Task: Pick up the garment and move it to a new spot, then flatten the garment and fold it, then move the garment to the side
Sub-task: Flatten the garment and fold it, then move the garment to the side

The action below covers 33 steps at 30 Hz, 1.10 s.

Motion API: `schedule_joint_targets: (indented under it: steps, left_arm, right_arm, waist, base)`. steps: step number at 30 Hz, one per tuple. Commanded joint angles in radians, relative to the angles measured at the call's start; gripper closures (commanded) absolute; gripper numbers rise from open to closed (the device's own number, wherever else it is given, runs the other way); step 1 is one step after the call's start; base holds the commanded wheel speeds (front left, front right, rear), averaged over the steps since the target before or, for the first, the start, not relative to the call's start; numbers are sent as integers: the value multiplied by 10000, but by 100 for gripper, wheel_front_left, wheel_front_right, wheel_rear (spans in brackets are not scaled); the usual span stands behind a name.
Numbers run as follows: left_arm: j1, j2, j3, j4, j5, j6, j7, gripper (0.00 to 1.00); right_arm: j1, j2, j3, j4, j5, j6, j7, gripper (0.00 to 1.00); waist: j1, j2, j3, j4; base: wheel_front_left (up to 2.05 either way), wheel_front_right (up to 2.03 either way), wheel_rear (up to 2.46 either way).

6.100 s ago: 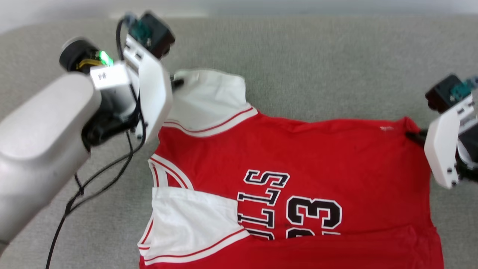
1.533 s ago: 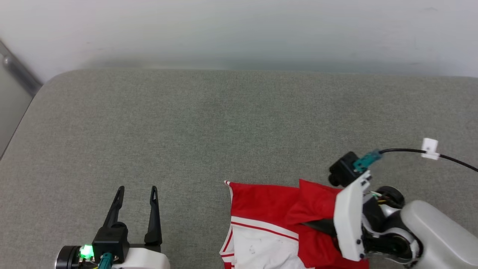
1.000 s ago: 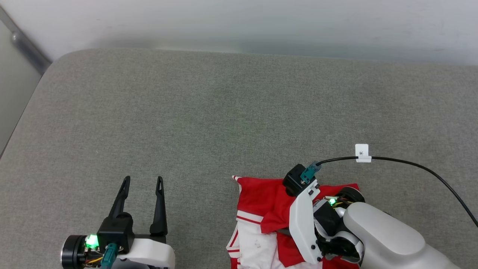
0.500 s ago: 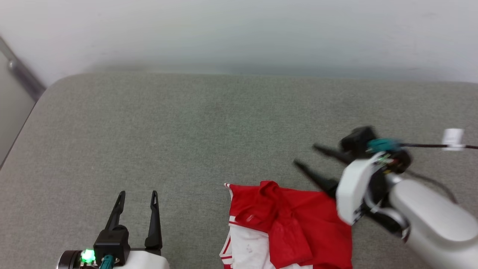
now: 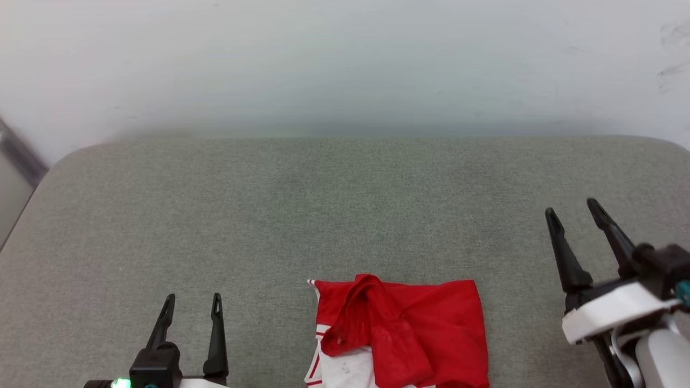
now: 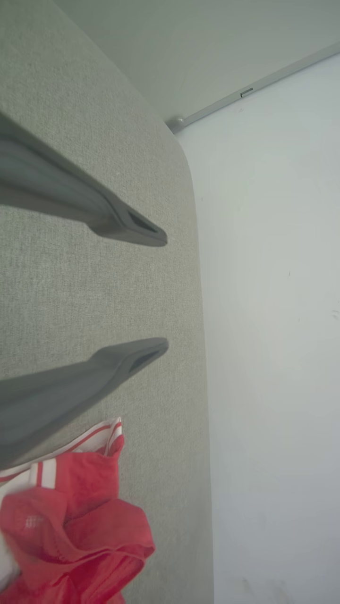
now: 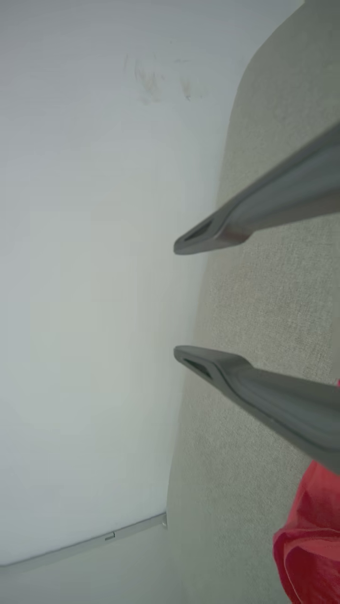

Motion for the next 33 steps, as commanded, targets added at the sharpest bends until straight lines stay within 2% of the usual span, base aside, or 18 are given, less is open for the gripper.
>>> schedule_joint_targets:
  steps: [1,5,11,21,24,28,33]
  left_arm:
    - [101,-8,33,-47,31,-56,-46,0]
    - [129,-11,42,-60,34,-95,-46,0]
    - [154,-25,56,-80,45,-115,-46,0]
    - [215,-26,81,-103,72,-164,-46,0]
    - [212,-26,90,-101,90,-176,-46,0]
    - [193,-29,95,-97,91,-188,-46,0]
    - [163,-32,80,-84,88,-246,-46,0]
  right_arm:
    - [468,333,-378,-313,-202,-7,-45,0]
    - [1635,1079,-1197,-1271,-842,-7,-45,0]
    - [2958,1914,-1795,-2030,-1275,-6,-49,0]
    - [3595,2352,-1967,-2191,-1501,-6,-49,0]
    - [3355,2328,-2012,-2283,-1536,-6,-50,0]
    - [2698,1947,-2044,-2468,-1555,-7,-51,0]
    - [1408,904,-1564,-2510,-1330,-6,393,0]
  waist:
    - [1,0,-9,-6]
    - [1,0,-25,-8]
    - [1,0,-77,29]
    - [1,0,-106,20]
    - [1,0,-108,27]
    - [1,0,-99,32]
    - [1,0,-72,97]
  base:
    - [0,0,0]
    - [0,0,0]
    - [0,0,0]
    - [0,0,0]
    - [0,0,0]
    - [0,0,0]
    - [0,0,0]
